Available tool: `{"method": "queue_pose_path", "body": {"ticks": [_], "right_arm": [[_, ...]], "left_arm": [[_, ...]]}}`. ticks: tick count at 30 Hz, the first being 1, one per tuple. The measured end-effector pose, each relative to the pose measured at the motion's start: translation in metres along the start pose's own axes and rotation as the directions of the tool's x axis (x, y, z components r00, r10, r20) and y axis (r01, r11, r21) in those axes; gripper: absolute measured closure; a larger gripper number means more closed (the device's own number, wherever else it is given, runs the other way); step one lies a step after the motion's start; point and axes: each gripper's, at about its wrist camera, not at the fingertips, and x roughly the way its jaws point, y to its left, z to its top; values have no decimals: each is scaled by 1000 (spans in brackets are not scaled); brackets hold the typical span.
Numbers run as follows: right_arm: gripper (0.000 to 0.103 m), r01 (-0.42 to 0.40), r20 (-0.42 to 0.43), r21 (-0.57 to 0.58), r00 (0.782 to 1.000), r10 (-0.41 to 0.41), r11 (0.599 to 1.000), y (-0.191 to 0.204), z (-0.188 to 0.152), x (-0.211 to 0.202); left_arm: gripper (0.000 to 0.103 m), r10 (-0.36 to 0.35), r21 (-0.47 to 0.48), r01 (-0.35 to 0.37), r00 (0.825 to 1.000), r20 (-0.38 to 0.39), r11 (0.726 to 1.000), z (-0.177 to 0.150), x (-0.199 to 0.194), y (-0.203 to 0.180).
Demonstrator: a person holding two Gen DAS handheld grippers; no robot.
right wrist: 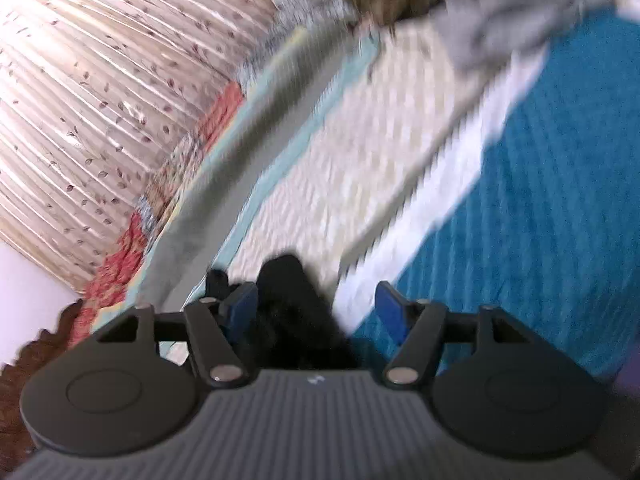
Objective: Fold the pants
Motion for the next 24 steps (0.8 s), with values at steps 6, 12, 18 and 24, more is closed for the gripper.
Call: {"method": "queue_pose_path", "body": {"ticks": [6,12,18,24], "right_arm": [[59,-152,-123,-419,986,110,895,91,4,19],[66,-59,-293,-558,947,-130,828,113,-13,91],[96,-118,-232,-392,972,25,912,92,10,86],[89,52,-201,-348,971,-128,936,48,15,120]], "left_arm": [[48,23,10,-23,1000,1,1000,1,-3,-6],[45,27,-1,-27,1000,-7,1000,1,-6,-5],[39,40,20,-40,999,-4,999,1,-7,-3],[35,89,107,-88,996,-6,990,3,0,-13]]}}
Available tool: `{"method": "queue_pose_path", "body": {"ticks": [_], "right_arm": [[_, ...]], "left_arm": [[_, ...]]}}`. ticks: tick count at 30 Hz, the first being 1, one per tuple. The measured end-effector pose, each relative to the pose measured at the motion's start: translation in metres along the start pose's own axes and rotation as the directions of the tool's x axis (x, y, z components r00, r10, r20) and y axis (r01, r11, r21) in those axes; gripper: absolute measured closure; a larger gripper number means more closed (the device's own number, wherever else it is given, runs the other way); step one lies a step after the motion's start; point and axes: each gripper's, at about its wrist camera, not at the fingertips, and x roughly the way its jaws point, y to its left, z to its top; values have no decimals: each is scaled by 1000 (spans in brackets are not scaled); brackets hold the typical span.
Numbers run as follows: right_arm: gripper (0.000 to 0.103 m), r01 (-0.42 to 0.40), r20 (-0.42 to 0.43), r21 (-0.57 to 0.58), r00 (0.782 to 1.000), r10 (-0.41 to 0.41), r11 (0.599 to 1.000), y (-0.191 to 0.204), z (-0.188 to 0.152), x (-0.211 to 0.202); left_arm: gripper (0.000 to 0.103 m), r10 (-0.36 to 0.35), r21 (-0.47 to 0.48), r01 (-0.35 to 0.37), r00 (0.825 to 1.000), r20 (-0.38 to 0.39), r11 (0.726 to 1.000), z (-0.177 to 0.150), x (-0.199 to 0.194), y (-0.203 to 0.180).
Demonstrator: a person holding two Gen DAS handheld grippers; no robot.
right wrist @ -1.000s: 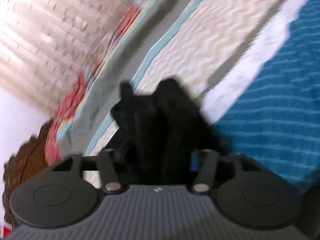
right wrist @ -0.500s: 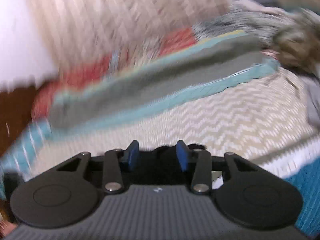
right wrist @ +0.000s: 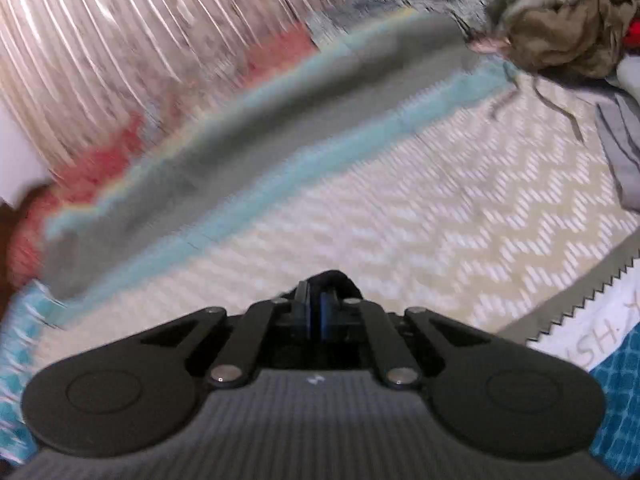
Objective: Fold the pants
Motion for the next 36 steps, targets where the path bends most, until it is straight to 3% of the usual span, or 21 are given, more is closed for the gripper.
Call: {"method": "queue_pose_path", "body": {"ticks": [2,3,5,6,7,9,12,15,16,18,20,23,24,27,28,30,32,33,34,36], "right_arm": [[83,-39,11,61,999,38,997,-10,-5,-2],[71,-71,29,108,997,68,992,-16,-6,-10],[58,-93,74,143,994,83,985,-23,-9,-34],[58,-89,100,144,992,75,985,-22,-11,-47],[59,-91,119,144,990,74,985,-20,-13,-59],[83,-171,118,121,981,157,978,-20,-25,-84],[86,-304,60,-3,951,304,953,1,-48,-109],[86,-396,-70,-113,918,390,911,29,-74,-109],[87,-397,-105,-144,917,384,907,37,-80,-103],[90,-282,-124,-215,957,261,935,47,-90,-85],[91,-186,-100,-177,980,170,967,37,-89,-62],[91,-207,-151,-47,969,198,977,23,-89,-39],[89,-257,-175,-12,952,251,966,21,-91,-36],[89,-425,-226,56,876,426,903,23,-97,-32],[89,-411,-220,40,886,409,911,22,-96,-28],[103,-335,-203,65,918,341,940,12,-97,-14],[103,-342,-153,263,908,389,902,-7,-100,-14],[102,-351,-127,291,908,400,890,-8,-102,-16],[102,-362,-135,264,904,406,894,-3,-106,-19],[99,-414,-173,231,873,456,881,3,-110,-17]], "left_arm": [[34,-12,-11,12,1000,-2,1000,0,-1,3],[34,-17,-22,17,1000,-2,1000,0,-3,4],[35,-28,-46,29,1000,4,999,3,-10,7],[35,-39,-61,40,999,27,997,4,-17,9],[36,-49,-72,52,998,47,996,6,-21,11],[37,-86,-97,96,991,102,991,13,-35,12],[37,-148,-114,163,980,132,980,24,-40,7],[38,-207,-132,219,974,96,967,27,-30,-3],[38,-215,-137,224,973,80,965,27,-26,-6],[38,-227,-140,232,972,53,962,23,-19,-11],[38,-236,-144,238,971,30,961,18,-13,-14],[38,-274,-137,276,961,29,951,14,-13,-16],[38,-292,-128,294,956,33,947,15,-14,-18],[38,-321,-124,322,947,32,939,17,-12,-22],[39,-335,-134,335,942,26,932,17,-10,-23],[42,-365,-159,362,931,16,918,17,-5,-21],[42,-385,-174,381,923,14,908,15,-3,-19],[42,-397,-181,393,918,14,902,14,-2,-18],[42,-403,-192,400,915,27,896,14,-2,-16],[43,-426,-218,420,905,21,881,15,1,-12]]}}
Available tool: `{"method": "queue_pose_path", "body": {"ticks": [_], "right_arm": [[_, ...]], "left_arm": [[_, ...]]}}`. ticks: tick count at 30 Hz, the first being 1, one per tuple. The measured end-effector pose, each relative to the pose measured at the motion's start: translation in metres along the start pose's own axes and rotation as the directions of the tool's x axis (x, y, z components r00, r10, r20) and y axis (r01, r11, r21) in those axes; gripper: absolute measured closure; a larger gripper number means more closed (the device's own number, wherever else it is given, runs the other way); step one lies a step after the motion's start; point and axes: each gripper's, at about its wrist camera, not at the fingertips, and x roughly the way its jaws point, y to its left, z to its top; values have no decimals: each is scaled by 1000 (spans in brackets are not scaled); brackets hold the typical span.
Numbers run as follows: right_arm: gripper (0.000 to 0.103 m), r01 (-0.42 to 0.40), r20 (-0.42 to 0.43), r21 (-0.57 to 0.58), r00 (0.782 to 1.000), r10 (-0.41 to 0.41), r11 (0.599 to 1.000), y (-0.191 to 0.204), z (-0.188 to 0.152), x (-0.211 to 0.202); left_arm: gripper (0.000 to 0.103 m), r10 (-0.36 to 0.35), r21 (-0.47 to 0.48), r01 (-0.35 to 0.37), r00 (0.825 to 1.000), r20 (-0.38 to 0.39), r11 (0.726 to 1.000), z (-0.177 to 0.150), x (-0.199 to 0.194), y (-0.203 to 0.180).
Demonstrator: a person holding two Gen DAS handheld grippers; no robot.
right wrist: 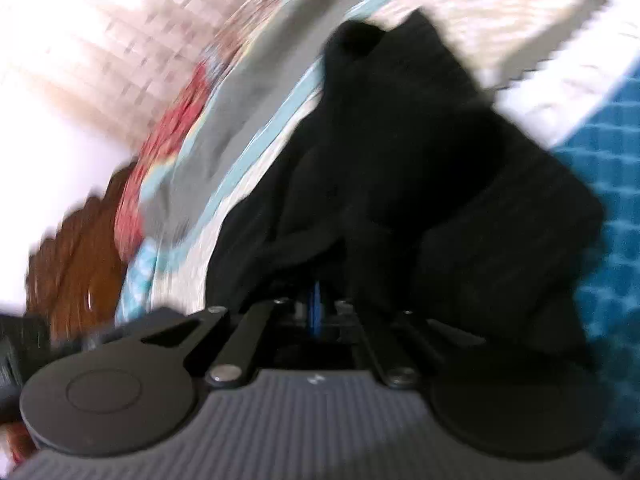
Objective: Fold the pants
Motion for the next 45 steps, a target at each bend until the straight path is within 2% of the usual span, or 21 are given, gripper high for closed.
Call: {"method": "queue_pose_path", "body": {"ticks": [2,5,9,10,13,15,17,19,22,24,26,28,30,31,34,36,38,41,42,43,45], "right_arm": [[103,-21,21,57,1000,19,998,-15,6,-3],[103,-44,117,177,993,24,983,-33,6,-23],[103,-113,162,265,984,72,958,-44,0,-32],[102,-164,198,308,974,106,937,-50,1,-36],[99,-389,333,446,908,254,806,-76,-2,-49],[99,-451,370,479,882,293,753,-87,-2,-54],[99,-461,395,488,874,284,741,-96,-4,-61],[99,-435,385,504,886,256,746,-101,-8,-65],[100,-390,358,511,907,223,766,-103,-16,-71],[100,-298,303,469,939,166,832,-88,-15,-69],[100,-222,262,418,958,117,881,-80,-14,-80],[97,-158,239,369,968,71,916,-74,-20,-88],[97,-103,250,289,968,29,952,-57,-25,-102],[97,-100,257,239,966,36,966,-48,-25,-104],[97,-91,258,93,964,64,992,-12,-15,-97],[96,-69,233,56,971,54,996,4,-1,-72],[96,-51,198,34,979,43,998,14,9,-47],[96,-11,108,-57,994,17,998,23,2,-14],[96,17,77,-91,997,-10,996,24,-2,-5],[97,54,72,-116,996,-46,992,23,-5,-4],[103,158,120,-142,983,-141,977,12,-5,-8]], "left_arm": [[44,-2,-41,2,1000,15,999,2,0,4],[46,-22,-94,27,999,46,995,8,-4,12],[51,-98,-190,106,994,53,976,19,0,21],[51,-99,-191,106,994,45,976,20,3,20],[51,-88,-152,87,996,-1,984,14,16,12],[52,-55,-116,49,997,-46,992,6,28,8],[64,6,-65,-12,996,-88,998,-4,39,6],[68,109,73,-102,989,-97,992,-13,51,-3],[68,185,197,-168,980,-75,966,-20,56,-17],[67,203,227,-182,976,-73,957,-21,55,-24],[56,186,225,-165,980,-74,960,-20,46,-26],[49,137,209,-123,989,-56,970,-19,29,-26],[48,75,175,-72,997,-11,982,-19,8,-21],[48,40,138,-41,999,10,990,-17,0,-16],[49,-45,-30,47,997,62,998,-9,-15,7],[51,-68,-159,80,994,80,984,-5,-16,25],[52,-57,-228,77,994,95,971,-5,-20,41],[55,28,-220,-14,998,61,975,-7,-13,51],[57,34,-217,-23,998,49,976,-8,-9,53],[60,34,-217,-25,999,39,976,-10,-6,55],[66,33,-209,-28,999,19,978,-13,-1,58]]}}
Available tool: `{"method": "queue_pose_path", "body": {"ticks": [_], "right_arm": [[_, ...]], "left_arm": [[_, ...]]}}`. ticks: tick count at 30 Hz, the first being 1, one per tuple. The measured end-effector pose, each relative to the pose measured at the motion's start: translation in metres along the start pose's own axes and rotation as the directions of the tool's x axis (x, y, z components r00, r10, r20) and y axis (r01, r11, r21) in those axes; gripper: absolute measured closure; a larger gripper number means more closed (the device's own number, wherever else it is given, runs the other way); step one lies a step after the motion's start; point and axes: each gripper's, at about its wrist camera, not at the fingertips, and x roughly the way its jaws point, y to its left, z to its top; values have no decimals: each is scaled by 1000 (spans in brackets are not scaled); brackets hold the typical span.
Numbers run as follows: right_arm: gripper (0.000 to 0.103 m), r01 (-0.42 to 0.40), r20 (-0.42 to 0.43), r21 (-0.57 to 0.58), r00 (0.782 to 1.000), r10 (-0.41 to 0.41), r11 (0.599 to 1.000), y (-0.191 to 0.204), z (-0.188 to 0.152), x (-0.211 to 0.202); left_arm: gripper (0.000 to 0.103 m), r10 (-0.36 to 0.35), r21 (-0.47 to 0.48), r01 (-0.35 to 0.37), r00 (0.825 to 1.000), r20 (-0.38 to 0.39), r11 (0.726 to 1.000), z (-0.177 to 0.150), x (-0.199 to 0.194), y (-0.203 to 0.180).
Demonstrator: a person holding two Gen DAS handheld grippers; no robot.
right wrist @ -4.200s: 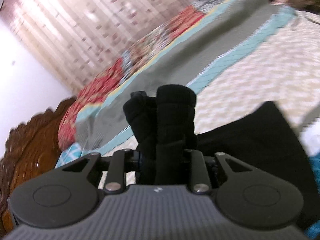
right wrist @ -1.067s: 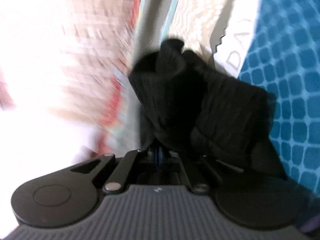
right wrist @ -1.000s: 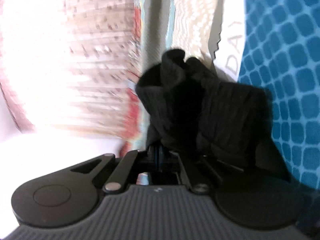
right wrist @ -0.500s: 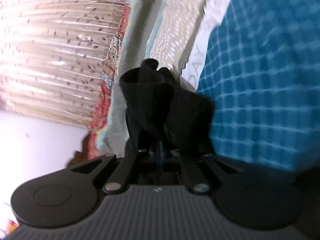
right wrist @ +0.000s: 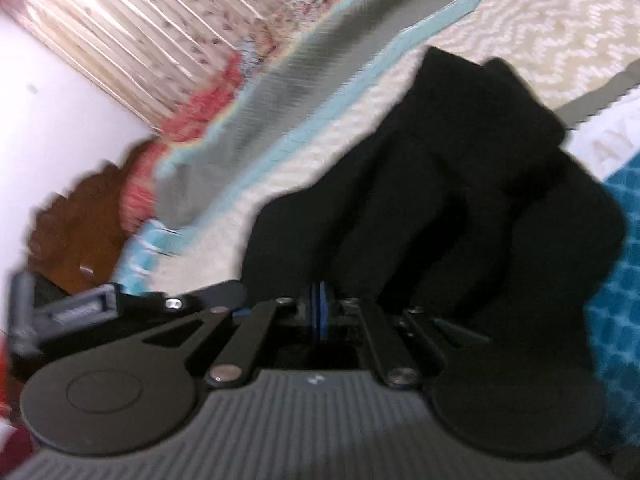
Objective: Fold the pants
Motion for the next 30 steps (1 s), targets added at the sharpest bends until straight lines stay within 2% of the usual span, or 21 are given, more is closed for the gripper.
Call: {"method": "queue_pose_path", "body": {"ticks": [1,4,6,10,11,12,14,16,17,18,20,22,24,30], "right_arm": [[103,28,19,22,999,-29,999,-14,1,-2],[103,-9,46,173,999,1,985,-54,4,-8],[103,7,49,146,999,-15,989,-52,3,-11],[103,3,65,180,998,-14,984,-56,1,-30],[102,0,74,194,997,-15,981,-55,2,-32],[97,0,88,207,996,-19,978,-58,2,-41],[96,-12,110,212,994,-12,977,-57,1,-64],[87,-11,144,225,989,-22,974,-63,1,-84],[77,-3,163,232,986,-35,973,-64,1,-91],[64,8,183,245,982,-54,970,-68,1,-99],[50,28,225,263,970,-89,964,-74,4,-109],[40,67,252,278,958,-140,958,-73,11,-106],[20,73,260,292,954,-152,954,-74,19,-101],[16,76,168,243,978,-120,967,-76,38,-67]], "left_arm": [[68,2,6,-2,1000,-8,1000,-2,1,2],[69,16,29,-15,1000,-11,999,-5,3,-1],[68,31,66,-31,999,-7,997,-7,0,-7],[56,32,116,-32,999,7,993,-9,-18,-18],[52,34,136,-37,999,23,990,-12,-28,-18],[49,49,157,-56,998,48,986,-14,-38,-19],[41,78,172,-94,992,96,981,-15,-54,-17],[35,91,160,-112,987,130,981,-14,-68,-8],[26,102,142,-122,985,138,982,-12,-72,-2],[22,116,118,-133,983,141,984,-9,-74,4],[18,134,68,-144,982,133,987,-3,-74,16],[13,121,22,-124,987,105,992,3,-70,25],[10,89,-11,-88,993,78,996,7,-61,31],[9,53,-65,-52,998,21,997,9,-35,42]]}}
